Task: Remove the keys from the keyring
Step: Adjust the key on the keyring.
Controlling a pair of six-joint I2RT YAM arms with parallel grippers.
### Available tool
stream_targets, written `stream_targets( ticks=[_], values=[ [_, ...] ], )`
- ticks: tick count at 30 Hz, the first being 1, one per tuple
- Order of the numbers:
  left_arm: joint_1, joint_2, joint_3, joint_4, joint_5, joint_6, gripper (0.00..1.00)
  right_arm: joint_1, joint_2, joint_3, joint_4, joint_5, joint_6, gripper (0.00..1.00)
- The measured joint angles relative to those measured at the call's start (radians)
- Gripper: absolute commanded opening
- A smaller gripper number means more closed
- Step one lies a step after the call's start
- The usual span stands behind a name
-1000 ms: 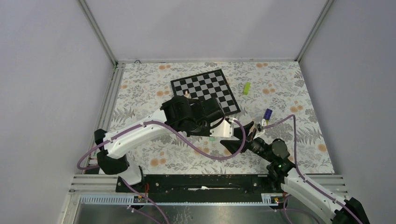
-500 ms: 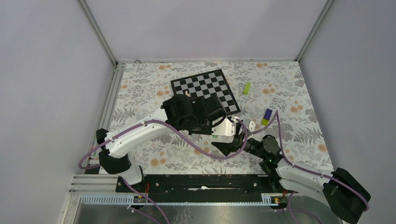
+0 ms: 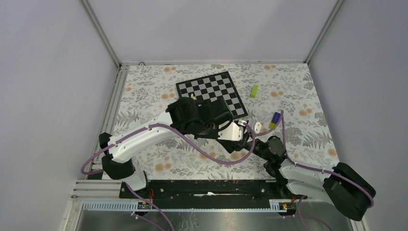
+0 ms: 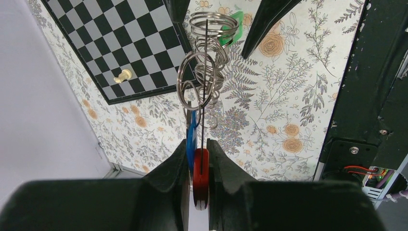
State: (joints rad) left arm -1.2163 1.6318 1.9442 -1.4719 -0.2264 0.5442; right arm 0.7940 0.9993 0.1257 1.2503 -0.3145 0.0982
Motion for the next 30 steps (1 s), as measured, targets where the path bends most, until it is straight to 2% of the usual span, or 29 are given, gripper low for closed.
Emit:
stream_targets(
  ticks=[7, 9, 11, 17, 20, 24, 30],
  values=[
    [0.000, 0.000, 0.000, 0.000, 0.000, 0.001, 0.00, 0.002, 0.088, 0.040, 0.049, -0.025, 0.018, 0.48],
    [0.000, 0.000, 0.000, 0.000, 0.000, 0.001, 0.00, 0.003, 0.099, 0.046, 0.064, -0.029, 0.026, 0.38],
    [0.000, 0.000, 0.000, 0.000, -0.003, 0.001, 0.00, 0.003, 0.101, 0.049, 0.072, -0.037, 0.035, 0.24],
    [0.000, -0.005, -0.004, 0.000, -0.013, 0.001, 0.00, 0.004, 0.049, 0.050, 0.013, -0.045, 0.045, 0.11],
    [0.000, -0.020, -0.021, 0.010, -0.014, 0.002, 0.00, 0.005, -0.044, 0.052, -0.093, -0.043, 0.027, 0.09],
    [-0.005, -0.048, -0.076, 0.056, -0.012, 0.006, 0.00, 0.009, -0.221, 0.079, -0.343, -0.033, -0.040, 0.10],
    [-0.013, -0.075, -0.129, 0.113, -0.001, 0.006, 0.00, 0.013, -0.401, 0.157, -0.689, -0.026, -0.166, 0.12]
  ],
)
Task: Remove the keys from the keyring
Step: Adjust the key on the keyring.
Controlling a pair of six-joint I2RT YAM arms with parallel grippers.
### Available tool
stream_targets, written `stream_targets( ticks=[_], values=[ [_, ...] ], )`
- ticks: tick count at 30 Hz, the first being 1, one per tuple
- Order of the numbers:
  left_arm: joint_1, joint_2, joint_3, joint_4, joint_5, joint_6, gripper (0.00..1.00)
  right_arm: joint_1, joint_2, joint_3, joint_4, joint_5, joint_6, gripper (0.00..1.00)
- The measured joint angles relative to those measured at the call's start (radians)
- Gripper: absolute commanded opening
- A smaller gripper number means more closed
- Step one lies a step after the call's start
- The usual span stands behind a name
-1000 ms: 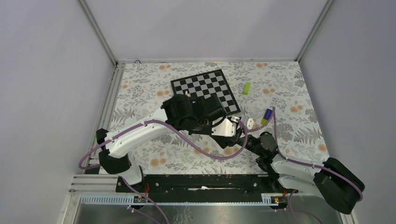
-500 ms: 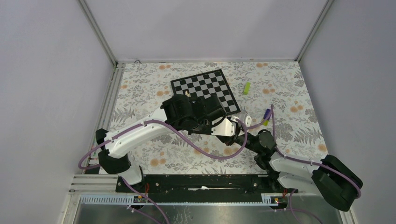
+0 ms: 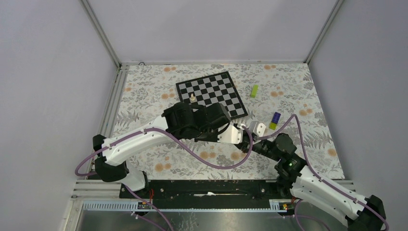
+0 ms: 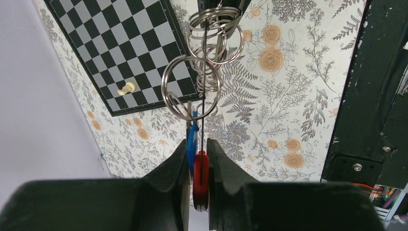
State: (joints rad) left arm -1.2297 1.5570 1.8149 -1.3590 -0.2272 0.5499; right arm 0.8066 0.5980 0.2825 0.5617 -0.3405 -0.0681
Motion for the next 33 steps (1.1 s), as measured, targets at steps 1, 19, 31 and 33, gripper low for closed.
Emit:
stream_targets(
  ticks=[1, 19, 31, 33],
  values=[
    [0.000, -0.002, 0.000, 0.004, 0.001, 0.000, 0.00, 0.000, -0.011, 0.018, -0.046, 0.001, -0.018, 0.12],
    [0.001, -0.107, -0.133, 0.214, -0.020, -0.030, 0.00, 0.008, 0.032, 0.364, -0.568, 0.116, -0.233, 0.06],
    [-0.008, -0.391, -0.460, 0.616, 0.050, -0.064, 0.00, 0.010, 0.070, 0.637, -0.859, 0.036, -0.343, 0.05],
    [-0.008, -0.402, -0.486, 0.629, 0.059, -0.064, 0.00, 0.010, 0.088, 0.653, -0.895, 0.032, -0.365, 0.05]
  ],
)
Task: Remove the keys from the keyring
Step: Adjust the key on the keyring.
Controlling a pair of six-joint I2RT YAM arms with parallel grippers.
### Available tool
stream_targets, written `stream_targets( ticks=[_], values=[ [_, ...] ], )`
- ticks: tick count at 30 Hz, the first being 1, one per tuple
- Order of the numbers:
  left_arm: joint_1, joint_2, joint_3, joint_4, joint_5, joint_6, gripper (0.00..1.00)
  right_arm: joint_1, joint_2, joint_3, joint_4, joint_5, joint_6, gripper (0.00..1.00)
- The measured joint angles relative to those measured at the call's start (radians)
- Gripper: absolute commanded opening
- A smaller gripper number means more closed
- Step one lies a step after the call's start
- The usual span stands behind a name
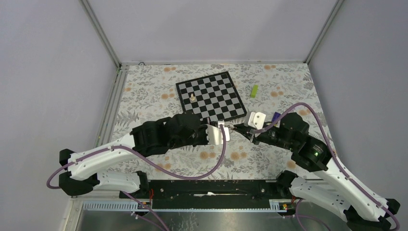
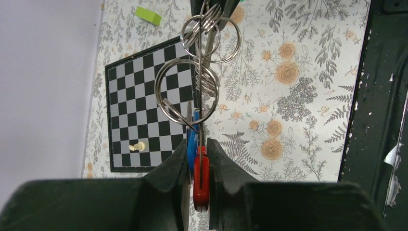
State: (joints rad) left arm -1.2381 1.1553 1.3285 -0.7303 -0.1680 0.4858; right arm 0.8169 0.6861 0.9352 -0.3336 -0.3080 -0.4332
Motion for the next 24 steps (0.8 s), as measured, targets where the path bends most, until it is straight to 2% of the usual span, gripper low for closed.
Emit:
stream_targets(
  ticks=[4, 11, 24],
  values=[
    [0.000, -0.001, -0.023, -0.004, 0.001, 0.001, 0.00, 0.001, 0.026, 0.004, -0.042, 0.001, -0.030, 0.10],
    [0.000, -0.053, -0.087, 0.045, 0.004, 0.001, 0.00, 0.010, 0.037, 0.005, -0.033, 0.004, -0.047, 0.10],
    [0.000, -0.256, -0.315, 0.313, 0.026, -0.033, 0.00, 0.023, 0.034, 0.076, -0.030, -0.018, -0.097, 0.10]
  ],
)
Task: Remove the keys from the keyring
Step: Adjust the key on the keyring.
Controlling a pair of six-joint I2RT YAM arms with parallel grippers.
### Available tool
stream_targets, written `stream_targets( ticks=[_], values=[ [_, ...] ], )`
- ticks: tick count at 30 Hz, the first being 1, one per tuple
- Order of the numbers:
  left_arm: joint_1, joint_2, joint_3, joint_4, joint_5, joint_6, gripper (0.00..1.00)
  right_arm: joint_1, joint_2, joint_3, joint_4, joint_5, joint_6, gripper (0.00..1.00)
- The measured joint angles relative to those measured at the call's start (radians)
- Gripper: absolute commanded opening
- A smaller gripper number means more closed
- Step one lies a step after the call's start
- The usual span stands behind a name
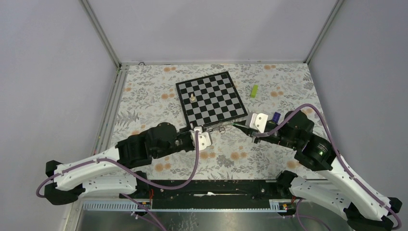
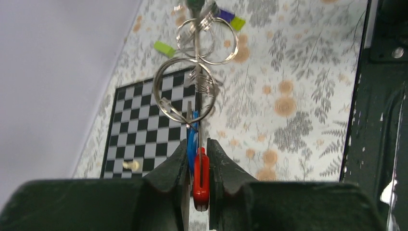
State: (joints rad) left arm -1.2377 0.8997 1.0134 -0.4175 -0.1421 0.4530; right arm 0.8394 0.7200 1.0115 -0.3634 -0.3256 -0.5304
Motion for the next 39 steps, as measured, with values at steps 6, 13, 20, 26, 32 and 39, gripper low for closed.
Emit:
stream_targets(
  ticks=[6, 13, 20, 26, 32, 39],
  values=[
    [0.017, -0.069, -0.096, -0.105, -0.055, 0.004, 0.00, -0.028, -0.027, 0.054, -0.004, 0.099, -0.041, 0.12],
    [0.018, -0.070, -0.126, -0.150, -0.130, 0.074, 0.00, -0.029, -0.079, 0.055, 0.024, 0.130, -0.050, 0.31],
    [0.018, -0.059, -0.077, -0.175, -0.209, 0.154, 0.00, -0.029, -0.128, -0.049, 0.106, 0.164, 0.003, 0.44],
    [0.018, -0.058, -0.043, -0.161, -0.243, 0.241, 0.00, -0.029, -0.161, -0.168, 0.186, 0.170, 0.104, 0.46],
    [0.018, -0.032, 0.056, -0.165, -0.226, 0.272, 0.00, -0.029, -0.177, -0.259, 0.323, 0.129, 0.247, 0.64],
    [0.018, 0.006, 0.164, -0.153, -0.197, 0.253, 0.00, -0.030, -0.177, -0.488, 0.661, 0.006, 0.429, 0.67]
  ],
)
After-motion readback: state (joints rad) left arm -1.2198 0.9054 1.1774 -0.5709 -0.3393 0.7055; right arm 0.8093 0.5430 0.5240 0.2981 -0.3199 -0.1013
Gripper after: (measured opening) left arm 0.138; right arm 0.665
